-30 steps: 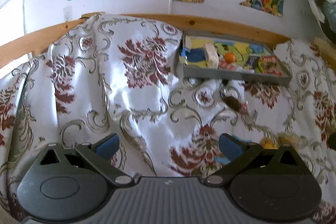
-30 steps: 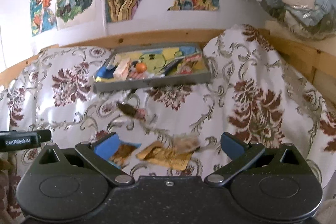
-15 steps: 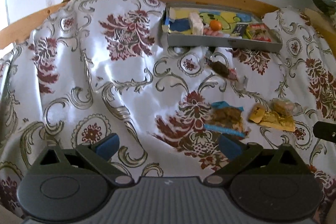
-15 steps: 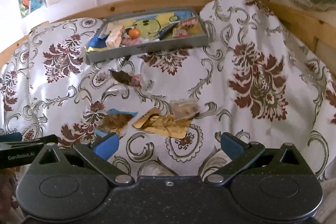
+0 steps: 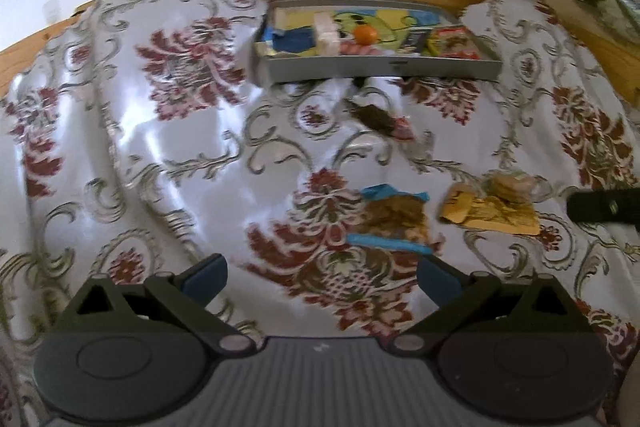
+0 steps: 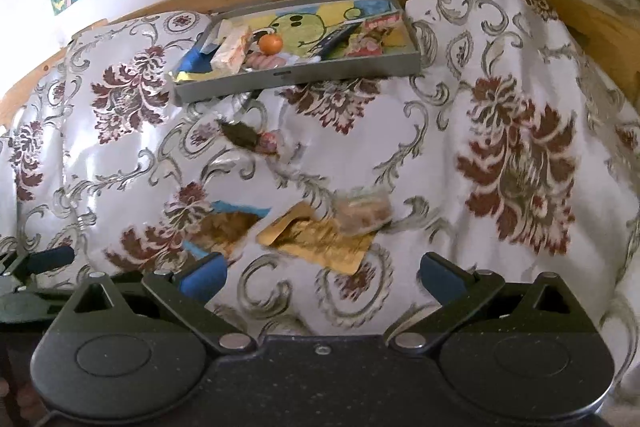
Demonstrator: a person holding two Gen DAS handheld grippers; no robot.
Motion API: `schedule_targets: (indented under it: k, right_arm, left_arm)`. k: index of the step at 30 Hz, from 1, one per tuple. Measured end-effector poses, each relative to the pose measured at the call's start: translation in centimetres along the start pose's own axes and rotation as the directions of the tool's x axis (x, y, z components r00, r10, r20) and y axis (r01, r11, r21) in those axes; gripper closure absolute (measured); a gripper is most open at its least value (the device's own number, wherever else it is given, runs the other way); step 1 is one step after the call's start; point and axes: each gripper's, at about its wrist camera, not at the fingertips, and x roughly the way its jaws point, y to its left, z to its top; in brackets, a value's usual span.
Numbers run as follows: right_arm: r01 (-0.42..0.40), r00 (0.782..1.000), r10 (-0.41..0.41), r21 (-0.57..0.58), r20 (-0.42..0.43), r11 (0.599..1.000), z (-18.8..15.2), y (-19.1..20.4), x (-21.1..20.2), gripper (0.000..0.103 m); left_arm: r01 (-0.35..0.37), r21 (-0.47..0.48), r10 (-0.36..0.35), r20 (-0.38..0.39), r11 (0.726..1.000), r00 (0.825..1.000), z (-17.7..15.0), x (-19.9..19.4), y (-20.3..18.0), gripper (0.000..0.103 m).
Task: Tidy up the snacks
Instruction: 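Grasp the round WUTANG biscuit with right tool while left tool approaches the yellow packet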
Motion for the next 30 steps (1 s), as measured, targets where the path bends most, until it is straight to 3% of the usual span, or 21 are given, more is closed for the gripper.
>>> schedule_targets:
  k: [8,15,20,25,30]
  right_arm:
    - [-0.040,0.998,0.041,0.010,-0.051,0.999,2.8,-2.9,3.4,0.001]
    - [-0.135,0.989,0.136,0.027,-0.055,0.991,3.8,-4.1,6.4,0.002]
    - [-0.119,0.991,0.115,-0.058,-0.066,0.991,4.6,-3.7,8.5,0.008]
    - [-0.103,0.990,0.096,-0.073,-0.100,0.992,4.7,-3.9,10.5,0.017]
    - [-0.105,0.985,0.093,-0.077,-0.144,0.991,4.6,-4.0,11.9,0.028]
  left_arm:
    - [0.061,0.047,-0.062,0.015,0.997,0.998,0.9,2.1,-1.5,0.000]
    - [0.085,0.082,-0.087,0.023,0.993,0.996,1.5,3.8,-2.0,0.000]
    - [0.127,0.090,-0.129,0.016,0.988,0.992,1.8,4.9,-2.5,0.000]
    - [0.131,0.097,-0.133,0.015,0.987,0.991,2.1,6.3,-2.8,0.000]
    - [0.189,0.103,-0.194,0.046,0.977,0.980,2.6,6.6,-3.2,0.000]
